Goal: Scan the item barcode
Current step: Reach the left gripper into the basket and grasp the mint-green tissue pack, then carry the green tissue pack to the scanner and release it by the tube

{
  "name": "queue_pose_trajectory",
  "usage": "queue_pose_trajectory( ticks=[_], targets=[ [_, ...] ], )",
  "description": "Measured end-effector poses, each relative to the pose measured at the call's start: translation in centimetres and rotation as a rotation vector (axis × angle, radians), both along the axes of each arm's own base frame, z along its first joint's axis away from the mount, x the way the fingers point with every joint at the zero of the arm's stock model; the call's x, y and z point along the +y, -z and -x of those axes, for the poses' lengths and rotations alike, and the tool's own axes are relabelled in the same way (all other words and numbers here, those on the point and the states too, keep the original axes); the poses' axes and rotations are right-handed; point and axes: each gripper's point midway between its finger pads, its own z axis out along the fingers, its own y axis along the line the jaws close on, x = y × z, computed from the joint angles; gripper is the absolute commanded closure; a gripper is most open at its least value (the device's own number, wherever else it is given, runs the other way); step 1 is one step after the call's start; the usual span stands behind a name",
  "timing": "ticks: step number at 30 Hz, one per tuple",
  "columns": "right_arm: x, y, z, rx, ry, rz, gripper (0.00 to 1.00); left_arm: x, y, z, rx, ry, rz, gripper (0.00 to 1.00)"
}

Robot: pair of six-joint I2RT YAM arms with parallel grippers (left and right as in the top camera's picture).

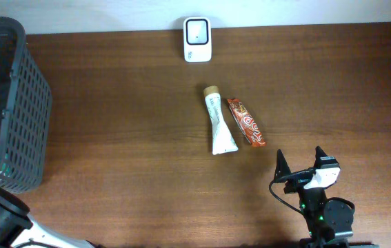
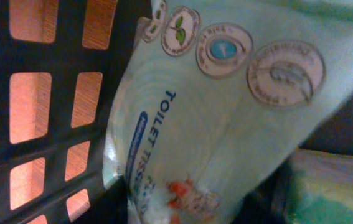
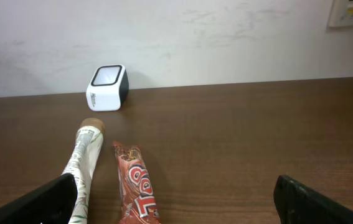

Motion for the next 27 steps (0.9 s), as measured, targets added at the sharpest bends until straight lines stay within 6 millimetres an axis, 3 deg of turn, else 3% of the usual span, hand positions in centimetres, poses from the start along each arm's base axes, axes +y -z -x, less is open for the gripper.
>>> queue_pose_trajectory(
  ticks=[1, 10, 14, 17, 21, 25, 27],
  targets=[
    [0.0, 0.0, 0.0, 0.0, 0.0, 0.0, 0.01, 0.0, 0.0, 0.0, -0.001, -0.004, 0.0, 1.0],
    [0.0, 0.0, 0.0, 0.0, 0.0, 0.0, 0.01, -0.1, -0.6, -0.4, -0.07, -0.082, 0.007, 1.0],
    [0.0, 0.0, 0.0, 0.0, 0.0, 0.0, 0.01, -1.6, -2.9, -2.9, -0.242, -0.086, 0.072, 1.0],
    [0.0, 0.0, 0.0, 0.0, 0.0, 0.0, 0.01, -2.0, -9.7, -5.5, -0.491, -0.115, 0.05, 1.0],
    [0.0, 0.0, 0.0, 0.0, 0.0, -0.001, 0.01, -3.0, -25.6, -7.4, -0.943, -0.123, -0.069, 1.0],
    [0.0, 0.0, 0.0, 0.0, 0.0, -0.001, 0.01, -7.6, -38.0, -7.2, -1.315, -0.046, -0.068, 1.0],
    [0.0, 0.0, 0.0, 0.0, 0.0, 0.0, 0.01, -11.1, -42.3, -7.3, -1.47, -0.004, 0.015, 1.0]
  ],
)
